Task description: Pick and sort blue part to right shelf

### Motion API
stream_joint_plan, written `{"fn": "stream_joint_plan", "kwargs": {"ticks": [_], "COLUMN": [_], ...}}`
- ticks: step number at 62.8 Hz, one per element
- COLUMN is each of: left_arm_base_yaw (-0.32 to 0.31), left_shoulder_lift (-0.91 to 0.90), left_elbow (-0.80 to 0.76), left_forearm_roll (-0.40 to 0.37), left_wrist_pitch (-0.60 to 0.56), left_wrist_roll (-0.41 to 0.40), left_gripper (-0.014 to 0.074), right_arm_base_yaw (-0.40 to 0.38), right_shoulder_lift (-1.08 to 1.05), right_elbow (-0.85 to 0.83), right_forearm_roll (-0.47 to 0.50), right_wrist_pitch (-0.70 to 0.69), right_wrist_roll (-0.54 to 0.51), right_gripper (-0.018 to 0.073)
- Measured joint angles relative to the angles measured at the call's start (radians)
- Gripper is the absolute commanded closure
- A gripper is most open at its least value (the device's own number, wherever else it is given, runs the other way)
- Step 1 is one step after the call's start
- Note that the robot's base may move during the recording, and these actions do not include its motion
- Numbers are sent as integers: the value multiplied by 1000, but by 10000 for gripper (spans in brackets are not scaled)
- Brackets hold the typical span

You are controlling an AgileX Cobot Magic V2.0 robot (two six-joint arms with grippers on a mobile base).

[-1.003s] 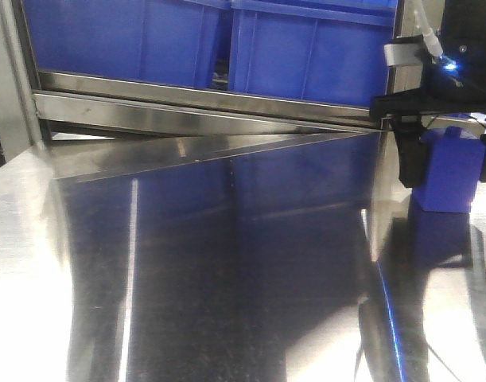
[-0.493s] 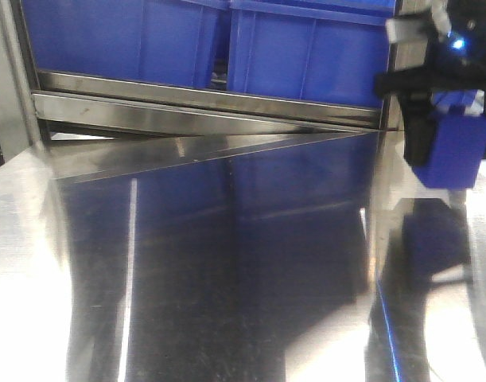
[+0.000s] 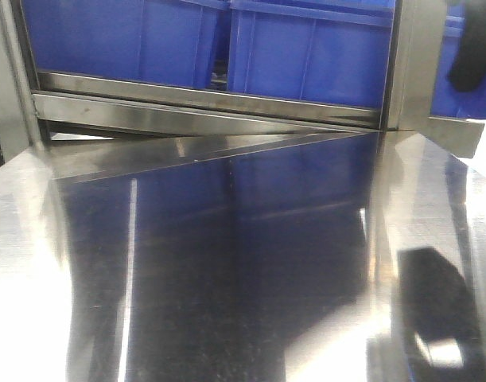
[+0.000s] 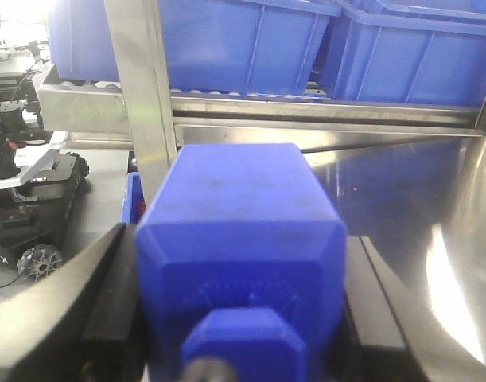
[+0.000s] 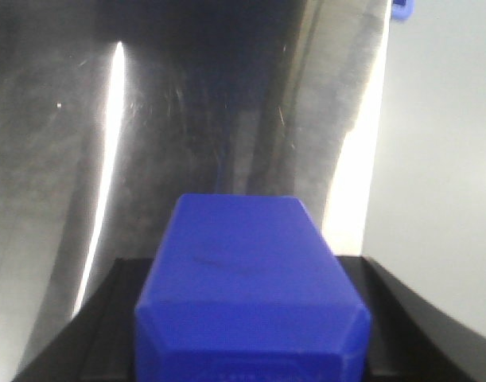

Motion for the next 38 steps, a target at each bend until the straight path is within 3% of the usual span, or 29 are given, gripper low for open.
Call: {"fn": "stream_joint_plan", "kwargs": {"ticks": [15,38], "left_arm_base_yaw": [0,0], "left_shoulder_lift": [-15,-15], "left_elbow": [18,18], "left_forearm_roll": [0,0], "left_wrist_pitch": [8,11], "left_wrist_roll": [0,0], "left_gripper": [334,334], "right_arm_base_yaw": [0,0], "right_shoulder_lift": [-354,-886], "right_elbow": [261,481], "right_forearm_roll": [0,0], "right_wrist_pitch": [-129,-148], "right_wrist_roll": [-35,-78], "right_gripper": [286,286]}}
